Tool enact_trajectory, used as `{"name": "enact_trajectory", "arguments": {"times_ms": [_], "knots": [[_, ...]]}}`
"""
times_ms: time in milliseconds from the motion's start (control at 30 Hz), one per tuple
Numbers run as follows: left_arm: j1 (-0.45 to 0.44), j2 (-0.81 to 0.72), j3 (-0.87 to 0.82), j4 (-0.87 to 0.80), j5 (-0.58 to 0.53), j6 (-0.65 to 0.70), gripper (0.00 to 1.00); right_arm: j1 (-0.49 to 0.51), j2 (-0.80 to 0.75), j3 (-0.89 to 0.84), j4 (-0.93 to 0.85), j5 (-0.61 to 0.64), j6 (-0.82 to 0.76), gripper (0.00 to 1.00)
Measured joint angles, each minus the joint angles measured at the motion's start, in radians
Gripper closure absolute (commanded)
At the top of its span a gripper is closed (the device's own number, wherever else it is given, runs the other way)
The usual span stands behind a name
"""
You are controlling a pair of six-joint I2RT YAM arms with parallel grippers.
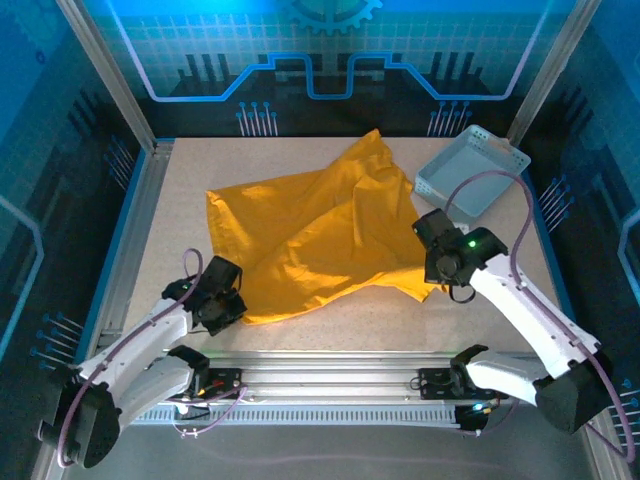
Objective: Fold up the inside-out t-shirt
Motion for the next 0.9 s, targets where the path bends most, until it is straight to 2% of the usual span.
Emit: {"name": "enact_trajectory", "arguments": {"times_ms": [67,200,300,433,633,767,900], "knots": [[0.026,0.004,0.082,-0.014,-0.015,0.037,0.92,-0.001,0.0,0.07,-0.003,0.03,-0.037,1.0],[0.158,0.09,0.247,0.031,-0.015,0.122,0.85,-0.018,0.037,0.189,0.01,0.079,-0.117,1.0],[0.227,0.237,0.318,0.081,-0.003,0.177,0.85,-0.043,0.117,0.217,0.051,0.081,-0.174,1.0],[0.304,0.481,0.388,0.131,0.039,0.228,0.78,-0.101,0.272,0.234,0.125,0.048,-0.222,1.0],[0.36,0.766,0.57,0.169,0.068,0.282,0.56,-0.151,0.468,0.319,0.195,0.008,-0.255,1.0],[0.362,0.778,0.591,0.193,0.072,0.304,0.48,-0.151,0.516,0.35,0.226,0.001,-0.268,1.0],[0.36,0.642,0.48,0.207,0.072,0.308,0.47,-0.156,0.517,0.349,0.232,-0.004,-0.272,1.0]]}}
